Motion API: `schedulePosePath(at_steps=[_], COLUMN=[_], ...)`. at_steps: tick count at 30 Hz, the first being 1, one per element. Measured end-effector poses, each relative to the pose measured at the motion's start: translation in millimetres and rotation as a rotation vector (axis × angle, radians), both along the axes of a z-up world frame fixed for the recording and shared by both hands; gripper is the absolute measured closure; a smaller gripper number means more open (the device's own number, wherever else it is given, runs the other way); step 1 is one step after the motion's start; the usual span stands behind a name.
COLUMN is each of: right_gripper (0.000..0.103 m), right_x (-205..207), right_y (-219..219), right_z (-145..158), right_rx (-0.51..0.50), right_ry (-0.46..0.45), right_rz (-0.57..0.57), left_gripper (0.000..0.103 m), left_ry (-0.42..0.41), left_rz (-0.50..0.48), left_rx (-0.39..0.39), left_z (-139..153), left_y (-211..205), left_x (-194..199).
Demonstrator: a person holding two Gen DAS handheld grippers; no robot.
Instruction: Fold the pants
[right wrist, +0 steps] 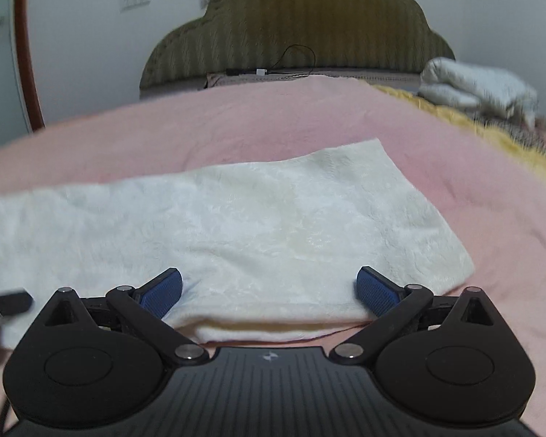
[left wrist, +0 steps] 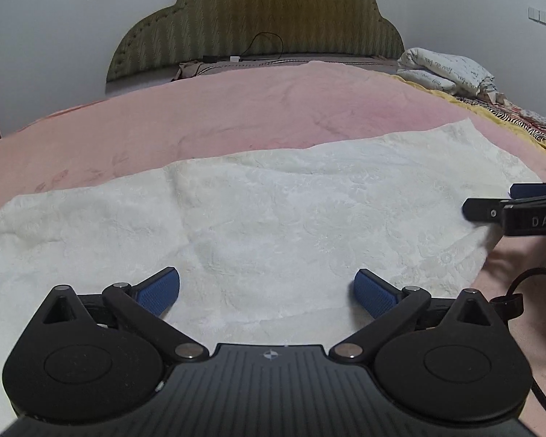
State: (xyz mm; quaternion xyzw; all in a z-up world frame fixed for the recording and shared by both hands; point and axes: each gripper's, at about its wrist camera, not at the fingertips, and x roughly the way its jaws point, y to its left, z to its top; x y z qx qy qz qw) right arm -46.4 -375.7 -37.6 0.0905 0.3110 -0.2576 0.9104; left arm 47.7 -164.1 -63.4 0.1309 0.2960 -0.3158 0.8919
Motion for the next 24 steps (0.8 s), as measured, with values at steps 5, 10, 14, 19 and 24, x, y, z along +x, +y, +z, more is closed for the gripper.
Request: schedulePosePath(at_steps=[5, 10, 14, 19, 24], right_gripper=[0.0, 0.0, 0.0, 0.0, 0.0], right_x=[-3, -1, 1, 2, 2], right_y=[-8, -3, -3, -3, -3], right_z=[-2, -2, -3, -2, -2], right_rx=[0.062, 0.036, 0.03, 0.033, 0.034], right_ry=[-0.024, 0.005, 0.015, 0.017, 0.017], right_rz=[0.026, 0.027, 0.029, 0.03, 0.031], left_gripper=[0.0, 0.0, 0.004, 0.0, 0.0], left_ry=[-0.021, -0.017, -0.054, -0.001, 0.008], left_rz=[0.004, 0.018, 0.13, 0.121, 0.127], left_rx=[0.016, 0.01, -0.016, -0.001, -0.002], left_z=[1, 2, 9, 6, 5], left_y=[-3, -2, 7, 1, 1], left_x=[-5, -5, -13, -17, -16])
